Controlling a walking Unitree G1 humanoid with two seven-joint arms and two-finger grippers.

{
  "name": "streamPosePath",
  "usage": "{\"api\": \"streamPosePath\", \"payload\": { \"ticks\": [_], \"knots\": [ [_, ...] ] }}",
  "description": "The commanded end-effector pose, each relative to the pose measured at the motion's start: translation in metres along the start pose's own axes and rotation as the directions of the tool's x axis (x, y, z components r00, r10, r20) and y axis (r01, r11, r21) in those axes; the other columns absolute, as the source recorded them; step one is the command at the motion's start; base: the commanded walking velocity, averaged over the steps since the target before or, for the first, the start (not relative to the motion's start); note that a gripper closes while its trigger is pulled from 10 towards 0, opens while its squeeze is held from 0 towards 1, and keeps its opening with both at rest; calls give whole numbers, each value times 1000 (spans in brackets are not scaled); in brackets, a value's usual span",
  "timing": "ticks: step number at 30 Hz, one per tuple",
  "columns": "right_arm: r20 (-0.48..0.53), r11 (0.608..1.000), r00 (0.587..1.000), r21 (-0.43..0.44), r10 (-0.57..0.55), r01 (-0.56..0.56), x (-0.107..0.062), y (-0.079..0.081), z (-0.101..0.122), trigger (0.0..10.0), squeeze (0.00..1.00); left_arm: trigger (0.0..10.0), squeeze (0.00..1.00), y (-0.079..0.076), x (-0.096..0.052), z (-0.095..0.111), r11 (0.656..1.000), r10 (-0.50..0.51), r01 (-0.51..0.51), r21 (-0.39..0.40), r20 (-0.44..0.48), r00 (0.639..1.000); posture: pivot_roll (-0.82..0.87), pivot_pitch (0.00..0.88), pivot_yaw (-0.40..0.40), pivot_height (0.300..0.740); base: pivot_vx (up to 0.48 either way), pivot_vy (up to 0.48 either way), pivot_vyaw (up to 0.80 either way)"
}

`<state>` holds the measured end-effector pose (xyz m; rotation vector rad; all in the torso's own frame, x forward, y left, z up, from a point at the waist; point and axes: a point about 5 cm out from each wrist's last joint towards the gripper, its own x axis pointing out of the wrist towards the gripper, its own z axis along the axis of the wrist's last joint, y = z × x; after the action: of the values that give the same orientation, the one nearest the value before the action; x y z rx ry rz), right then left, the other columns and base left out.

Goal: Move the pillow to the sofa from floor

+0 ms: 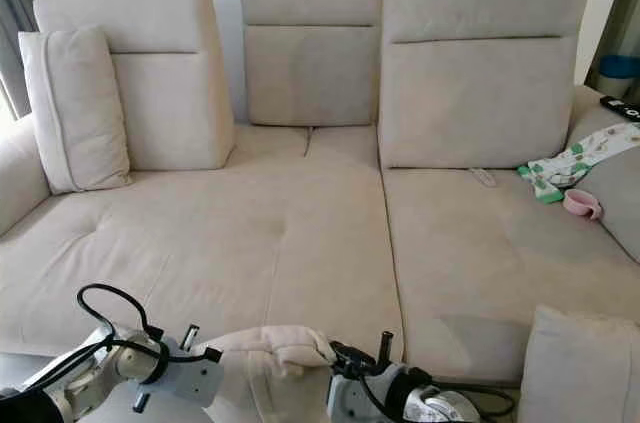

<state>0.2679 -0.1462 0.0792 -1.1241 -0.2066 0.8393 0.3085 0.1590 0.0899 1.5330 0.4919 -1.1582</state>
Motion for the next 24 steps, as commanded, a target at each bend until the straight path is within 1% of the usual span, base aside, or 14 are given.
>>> {"api": "streamPosePath", "payload": {
  "ticks": [1,5,7,8,17,24],
  "knots": [
    [55,998,997,5,-60,60,3,-10,10,10000,0,10000,0,-2,-1,-2,999,-15,16,30,-35,999,129,0,49,581,0,0,0],
    [63,997,995,20,-75,74,4,-11,12,10000,0,10000,0,2,0,-2,999,14,-12,31,-67,998,125,0,50,596,0,0,0],
    [65,997,995,23,-79,78,4,-11,13,10000,0,10000,0,2,0,-1,999,18,-16,29,-67,998,125,0,50,601,0,0,0],
    [68,996,994,27,-85,83,4,-12,14,10000,0,10000,0,3,-1,1,1000,19,-18,26,-60,998,123,0,52,611,0,0,0],
    [73,996,993,33,-89,87,4,-12,17,10000,0,10000,0,6,-2,2,999,23,-22,27,-62,998,120,0,52,636,0,0,0],
    [84,995,992,42,-91,88,4,-11,20,10000,0,10000,0,4,-1,5,1000,23,-22,22,-60,998,120,0,48,661,0,0,0]
  ]
}}
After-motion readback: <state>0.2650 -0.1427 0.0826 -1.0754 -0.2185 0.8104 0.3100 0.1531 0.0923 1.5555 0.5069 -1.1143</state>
